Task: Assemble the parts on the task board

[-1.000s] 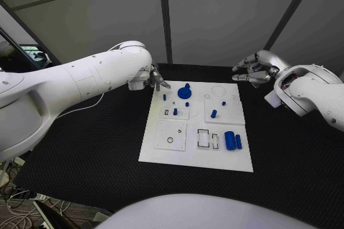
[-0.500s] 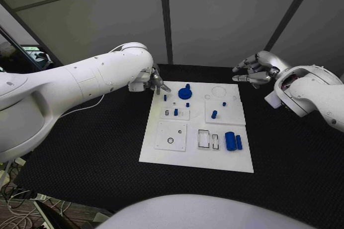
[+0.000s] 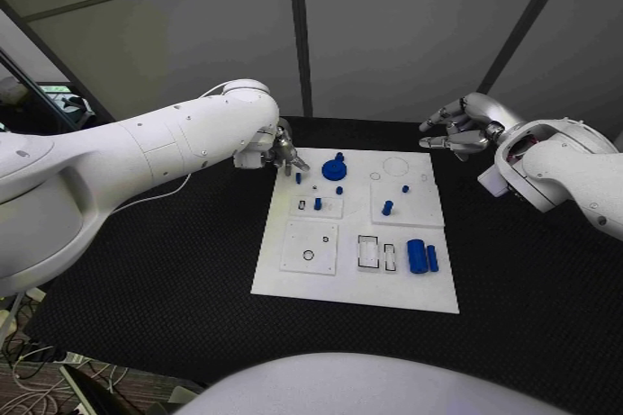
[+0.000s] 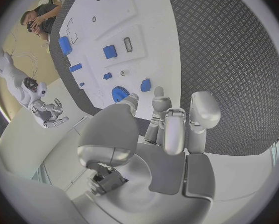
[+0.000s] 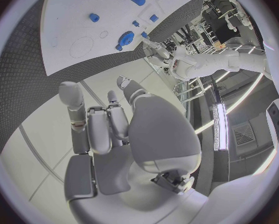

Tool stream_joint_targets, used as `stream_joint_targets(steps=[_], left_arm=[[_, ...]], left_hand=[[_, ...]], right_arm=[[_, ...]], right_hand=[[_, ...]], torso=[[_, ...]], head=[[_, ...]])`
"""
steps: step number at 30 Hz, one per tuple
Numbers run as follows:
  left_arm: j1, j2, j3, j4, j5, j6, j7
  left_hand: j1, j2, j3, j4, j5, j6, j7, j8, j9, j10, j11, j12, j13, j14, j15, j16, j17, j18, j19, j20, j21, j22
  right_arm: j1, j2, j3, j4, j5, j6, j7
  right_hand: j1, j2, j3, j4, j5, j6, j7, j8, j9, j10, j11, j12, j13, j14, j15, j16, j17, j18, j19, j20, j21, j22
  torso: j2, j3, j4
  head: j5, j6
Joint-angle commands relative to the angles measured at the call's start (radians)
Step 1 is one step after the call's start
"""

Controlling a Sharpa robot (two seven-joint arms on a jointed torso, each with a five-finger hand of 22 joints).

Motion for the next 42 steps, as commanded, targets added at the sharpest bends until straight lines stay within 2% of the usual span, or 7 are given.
stream_joint_targets(steps=[1, 3, 5, 7, 12, 23, 42], left_arm=[[-0.001, 0.003, -0.001, -0.004, -0.002, 0.023, 0.013], [-0.002, 0.005, -0.001, -0.005, -0.002, 0.024, 0.014], [-0.004, 0.006, -0.002, -0.006, -0.001, 0.024, 0.015], [-0.005, 0.007, -0.002, -0.006, -0.001, 0.025, 0.016], [-0.006, 0.007, -0.002, -0.006, 0.000, 0.026, 0.018], [-0.007, 0.006, -0.003, -0.002, 0.022, 0.024, 0.013], [-0.007, 0.004, -0.003, 0.001, 0.055, 0.010, 0.020]], left_hand=[[0.013, 0.000, -0.001, -0.007, 0.004, 0.005, -0.003, 0.004, 0.001, 0.001, -0.009, 0.004, -0.002, 0.060, -0.003, 0.006, 0.170, -0.029, 0.004, -0.001, 0.002, 0.001], [0.015, 0.002, 0.000, -0.008, 0.004, 0.005, -0.003, 0.005, 0.002, 0.000, -0.009, 0.004, -0.002, 0.060, -0.003, 0.006, 0.170, -0.029, 0.004, -0.001, 0.001, 0.001], [0.017, 0.004, 0.001, -0.009, 0.004, 0.004, -0.003, 0.005, 0.002, 0.001, -0.009, 0.004, -0.002, 0.060, -0.003, 0.006, 0.170, -0.029, 0.004, -0.001, 0.001, 0.001], [0.019, 0.005, 0.001, -0.009, 0.004, 0.004, -0.003, 0.005, 0.002, 0.001, -0.009, 0.004, -0.002, 0.060, -0.003, 0.006, 0.170, -0.029, 0.004, -0.001, 0.002, 0.002], [0.025, 0.011, 0.004, -0.012, 0.005, 0.003, -0.004, 0.007, 0.002, 0.000, -0.009, 0.004, -0.003, 0.060, -0.003, 0.006, 0.170, -0.029, 0.004, -0.002, 0.001, 0.002], [0.038, 0.020, 0.009, -0.019, 0.005, 0.004, -0.005, 0.011, 0.003, 0.001, -0.010, 0.005, -0.003, 0.060, -0.004, 0.007, 0.171, -0.029, 0.005, -0.002, 0.001, 0.005], [0.108, 0.062, 0.068, -0.069, 0.004, -0.003, -0.012, 0.026, 0.007, 0.001, -0.017, 0.004, -0.006, 0.061, -0.009, 0.010, 0.173, -0.030, 0.008, -0.007, 0.001, 0.013]], right_arm=[[0.002, 0.001, 0.001, 0.000, -0.003, 0.005, 0.007], [0.002, 0.002, 0.001, -0.001, -0.004, 0.006, 0.007], [0.002, 0.002, 0.001, -0.001, -0.004, 0.005, 0.006], [0.002, 0.002, 0.001, -0.001, -0.004, 0.005, 0.006], [0.002, 0.003, 0.001, -0.002, -0.004, 0.005, 0.005], [0.002, 0.005, 0.001, -0.003, -0.005, 0.005, 0.004], [0.002, 0.007, 0.001, -0.008, -0.007, 0.008, 0.004]], right_hand=[[-0.011, -0.001, -0.001, 0.006, 0.002, -0.007, -0.002, 0.004, -0.001, -0.007, 0.001, -0.005, 0.006, 0.019, -0.007, -0.003, 0.060, 0.012, -0.002, -0.004, -0.006, -0.002], [-0.011, -0.001, -0.001, 0.006, 0.002, -0.007, -0.002, 0.004, -0.001, -0.007, 0.001, -0.005, 0.006, 0.019, -0.007, -0.003, 0.060, 0.012, -0.002, -0.004, -0.006, -0.002], [-0.011, -0.001, -0.001, 0.006, 0.002, -0.007, -0.002, 0.004, -0.001, -0.007, 0.001, -0.005, 0.006, 0.019, -0.007, -0.003, 0.060, 0.012, -0.002, -0.004, -0.006, -0.002], [-0.011, -0.001, -0.001, 0.006, 0.002, -0.007, -0.002, 0.004, -0.001, -0.007, 0.001, -0.005, 0.006, 0.019, -0.007, -0.003, 0.060, 0.012, -0.002, -0.004, -0.006, -0.002], [-0.011, 0.000, 0.000, 0.006, 0.004, -0.007, -0.002, 0.005, -0.001, -0.006, 0.001, -0.004, 0.007, 0.019, -0.007, -0.003, 0.060, 0.012, -0.002, -0.004, -0.006, -0.001], [-0.011, 0.000, 0.000, 0.006, 0.004, -0.007, -0.002, 0.005, -0.001, -0.006, 0.001, -0.004, 0.007, 0.019, -0.007, -0.003, 0.060, 0.012, -0.002, -0.004, -0.006, -0.001], [-0.011, 0.001, 0.001, 0.006, 0.005, -0.007, -0.002, 0.005, -0.001, -0.006, 0.001, -0.004, 0.007, 0.019, -0.007, -0.003, 0.059, 0.012, -0.001, -0.004, -0.006, -0.001]], torso=[[0.000, -0.0002, 0.0002], [0.000, -0.0004, 0.0000], [0.000, -0.0004, -0.0001], [0.000, -0.0005, -0.0001], [0.000, 0.0008, 0.0007], [0.000, 0.0003, -0.0002], [0.000, 0.0000, -0.0001]], head=[[-0.001, -0.003], [-0.001, -0.001], [-0.001, 0.012], [-0.001, 0.012], [-0.004, -0.009], [-0.002, -0.014], [-0.005, -0.020]])
